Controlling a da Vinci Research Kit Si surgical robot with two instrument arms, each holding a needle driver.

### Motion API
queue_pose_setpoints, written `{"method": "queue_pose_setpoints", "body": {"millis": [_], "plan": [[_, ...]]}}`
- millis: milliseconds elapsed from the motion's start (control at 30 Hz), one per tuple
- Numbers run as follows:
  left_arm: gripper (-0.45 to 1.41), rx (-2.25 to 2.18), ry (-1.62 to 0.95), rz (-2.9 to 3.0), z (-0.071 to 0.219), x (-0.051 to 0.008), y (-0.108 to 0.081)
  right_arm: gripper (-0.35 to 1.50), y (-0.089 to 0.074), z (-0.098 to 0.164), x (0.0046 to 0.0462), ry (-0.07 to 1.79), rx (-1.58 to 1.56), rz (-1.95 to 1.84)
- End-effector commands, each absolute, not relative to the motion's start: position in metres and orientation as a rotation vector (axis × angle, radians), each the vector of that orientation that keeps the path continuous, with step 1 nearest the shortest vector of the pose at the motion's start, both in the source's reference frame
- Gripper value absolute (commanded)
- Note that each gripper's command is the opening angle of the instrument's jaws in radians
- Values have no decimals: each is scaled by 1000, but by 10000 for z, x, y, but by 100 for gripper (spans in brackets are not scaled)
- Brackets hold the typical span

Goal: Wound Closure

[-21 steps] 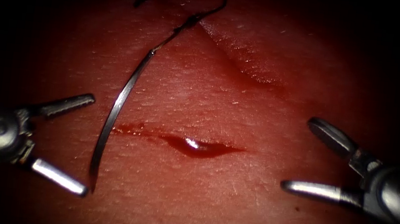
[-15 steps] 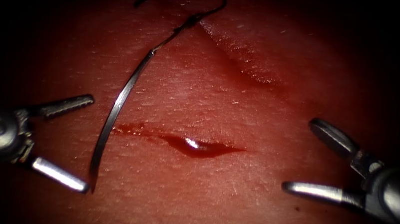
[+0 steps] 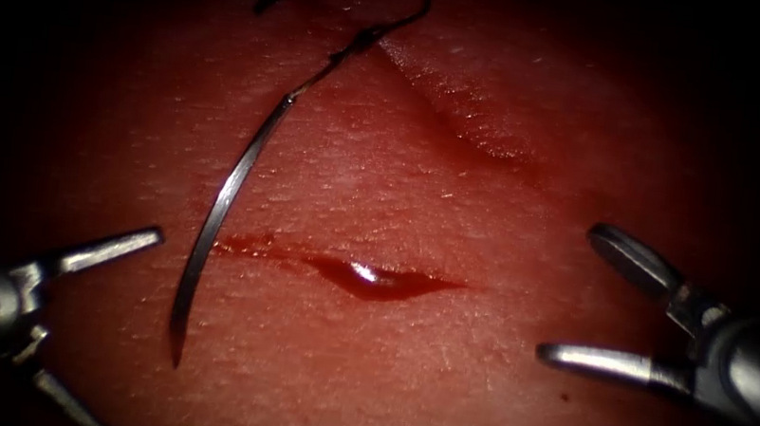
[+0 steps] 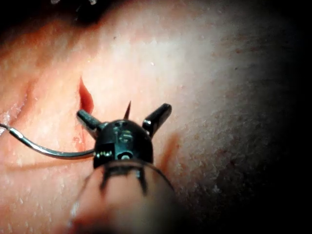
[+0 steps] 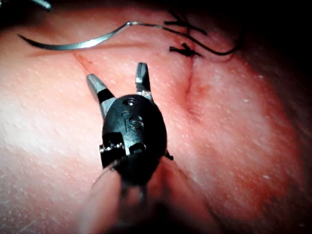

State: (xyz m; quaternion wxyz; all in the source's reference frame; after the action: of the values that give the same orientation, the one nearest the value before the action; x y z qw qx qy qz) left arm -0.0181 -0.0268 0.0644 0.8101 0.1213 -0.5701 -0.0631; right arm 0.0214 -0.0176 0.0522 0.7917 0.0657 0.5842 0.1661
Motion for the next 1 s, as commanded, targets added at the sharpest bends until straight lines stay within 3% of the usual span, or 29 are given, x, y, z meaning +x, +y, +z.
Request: {"method": "queue_pose_setpoints", "body": {"millis": [33,567,733,767,867,900,1000], "plan": [[89,238,-1206,-105,656,-192,-267,103,-173,528,220,1260,139,356],[79,177,-1045,-9,733,-198,-269,102,-174,529,222,1259,137,356],[37,158,-1029,-14,731,-188,-272,102,-174,529,223,1259,137,356],[17,143,-1014,-24,727,-183,-274,102,-174,529,223,1259,136,356],[-15,143,-1007,-37,720,-180,-271,102,-174,529,224,1259,136,357],[-40,129,-1017,-44,713,-180,-269,102,-174,529,225,1259,135,357],[-45,83,-1048,-28,702,-184,-267,102,-175,529,225,1259,135,357]]}}
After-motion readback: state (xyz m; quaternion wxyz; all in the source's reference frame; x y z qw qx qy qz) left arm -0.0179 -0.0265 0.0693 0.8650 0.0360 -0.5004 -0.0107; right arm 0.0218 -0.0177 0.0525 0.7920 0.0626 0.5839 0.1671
